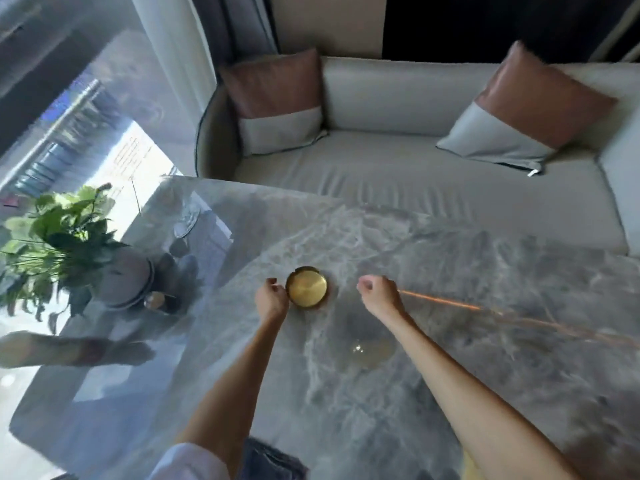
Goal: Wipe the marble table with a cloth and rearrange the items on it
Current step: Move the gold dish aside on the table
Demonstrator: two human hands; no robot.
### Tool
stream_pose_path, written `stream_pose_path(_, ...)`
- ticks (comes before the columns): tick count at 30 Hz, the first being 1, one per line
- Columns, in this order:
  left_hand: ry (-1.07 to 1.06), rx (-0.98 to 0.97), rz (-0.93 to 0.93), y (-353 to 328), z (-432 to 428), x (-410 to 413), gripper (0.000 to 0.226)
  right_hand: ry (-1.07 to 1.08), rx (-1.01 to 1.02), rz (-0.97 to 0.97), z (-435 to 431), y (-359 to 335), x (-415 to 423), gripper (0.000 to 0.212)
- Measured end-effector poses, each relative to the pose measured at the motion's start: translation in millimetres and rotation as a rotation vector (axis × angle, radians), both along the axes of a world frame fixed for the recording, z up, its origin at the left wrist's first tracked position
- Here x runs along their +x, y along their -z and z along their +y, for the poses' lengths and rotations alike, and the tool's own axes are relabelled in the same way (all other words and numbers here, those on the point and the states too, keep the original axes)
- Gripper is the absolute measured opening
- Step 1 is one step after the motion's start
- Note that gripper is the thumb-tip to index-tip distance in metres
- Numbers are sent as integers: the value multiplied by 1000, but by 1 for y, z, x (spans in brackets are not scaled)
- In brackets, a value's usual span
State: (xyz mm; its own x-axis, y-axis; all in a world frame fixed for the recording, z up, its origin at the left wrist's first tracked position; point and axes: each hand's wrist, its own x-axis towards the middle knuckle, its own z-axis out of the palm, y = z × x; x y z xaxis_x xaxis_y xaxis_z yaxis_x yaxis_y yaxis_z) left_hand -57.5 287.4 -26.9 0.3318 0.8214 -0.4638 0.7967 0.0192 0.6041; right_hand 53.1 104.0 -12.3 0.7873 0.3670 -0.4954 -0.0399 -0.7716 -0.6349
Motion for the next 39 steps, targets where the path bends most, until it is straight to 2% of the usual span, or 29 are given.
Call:
stream_pose_path(3,46,-26,-27,19,29,0,29,15,-5,72,49,27,-10,34)
stream_pose_path(5,94,-46,-42,25,38,1,17,29,1,104,72,44,-15,36)
stream_pose_path(9,117,-130,-124,47,44,-3,16,111,40,137,93,66,-26,32)
stream_pose_path(11,133,-184,-156,59,47,-4,22,145,58,147,95,74,-28,30)
stream_pose_path(16,167,-249,-213,52,37,0,20,212,114,168,90,49,-27,33)
stream_pose_path(19,241,-215,-202,41,15,5,28,277,156,158,66,28,-26,35)
stream_pose_path(23,343,-181,-183,1,-47,24,37,389,187,139,1,14,-23,35)
stream_pose_path(27,510,-172,-136,-19,-143,53,42,560,208,116,-108,5,-15,33)
stream_pose_path(34,826,-241,-28,-16,-367,91,39,885,226,124,-345,12,-23,34)
stream_pose_path(38,930,-281,-5,-18,-490,91,47,1059,228,155,-465,25,-37,29)
stream_pose_path(39,953,-292,17,-13,-514,90,43,1076,227,157,-489,30,-40,28)
